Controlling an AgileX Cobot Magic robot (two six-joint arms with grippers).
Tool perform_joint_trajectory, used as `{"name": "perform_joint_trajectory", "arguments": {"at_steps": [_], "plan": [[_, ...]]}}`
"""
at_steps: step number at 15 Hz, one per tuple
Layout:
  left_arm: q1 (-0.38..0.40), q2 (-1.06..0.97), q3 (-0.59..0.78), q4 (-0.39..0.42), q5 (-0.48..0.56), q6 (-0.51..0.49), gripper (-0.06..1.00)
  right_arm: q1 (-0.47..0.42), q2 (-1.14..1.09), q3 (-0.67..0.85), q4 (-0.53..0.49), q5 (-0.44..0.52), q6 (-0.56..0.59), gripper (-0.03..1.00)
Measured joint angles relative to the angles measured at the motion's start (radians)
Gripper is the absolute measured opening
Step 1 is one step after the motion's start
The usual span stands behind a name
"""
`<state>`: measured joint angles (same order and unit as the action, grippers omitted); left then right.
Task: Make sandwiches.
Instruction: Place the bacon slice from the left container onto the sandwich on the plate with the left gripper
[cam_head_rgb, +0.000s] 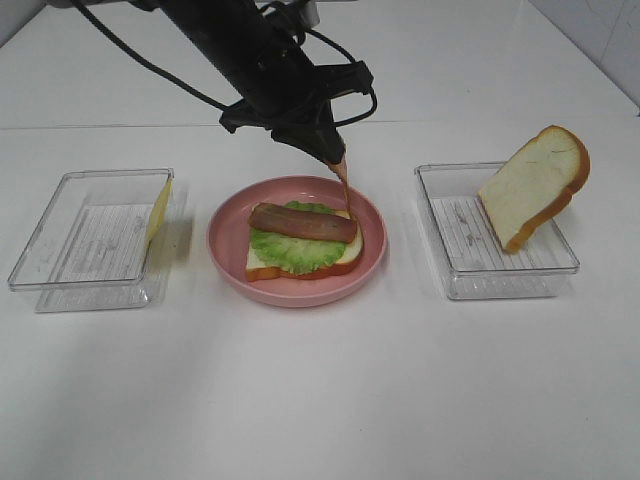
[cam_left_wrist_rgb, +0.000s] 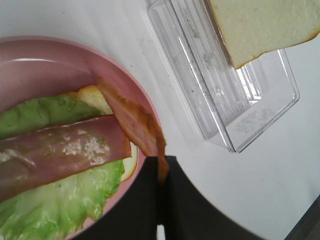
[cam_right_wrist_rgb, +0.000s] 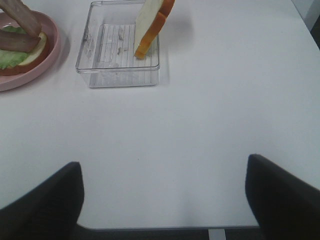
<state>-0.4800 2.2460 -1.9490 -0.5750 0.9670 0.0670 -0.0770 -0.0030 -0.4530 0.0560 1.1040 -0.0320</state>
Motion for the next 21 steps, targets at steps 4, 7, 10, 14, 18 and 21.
{"name": "perform_joint_trajectory", "arguments": {"at_steps": [4, 7, 10, 14, 18, 21], "plan": [[-0.005, 0.091, -0.114, -0.004, 0.045, -0.018, 0.0, 0.0, 0.0, 0.0, 0.0, 0.0, 0.0, 0.85], [-0.005, 0.094, -0.12, 0.093, 0.118, -0.08, 0.0, 0.0, 0.0, 0.0, 0.0, 0.0, 0.0, 0.85], [-0.005, 0.074, -0.12, 0.198, 0.139, -0.117, 0.0, 0.0, 0.0, 0.0, 0.0, 0.0, 0.0, 0.85], [-0.005, 0.042, -0.136, 0.294, 0.185, -0.176, 0.0, 0.0, 0.0, 0.0, 0.0, 0.0, 0.0, 0.85], [-0.005, 0.043, -0.136, 0.311, 0.217, -0.183, 0.0, 0.0, 0.0, 0.0, 0.0, 0.0, 0.0, 0.85], [-0.005, 0.065, -0.136, 0.343, 0.243, -0.203, 0.0, 0.0, 0.0, 0.0, 0.0, 0.0, 0.0, 0.85]]}}
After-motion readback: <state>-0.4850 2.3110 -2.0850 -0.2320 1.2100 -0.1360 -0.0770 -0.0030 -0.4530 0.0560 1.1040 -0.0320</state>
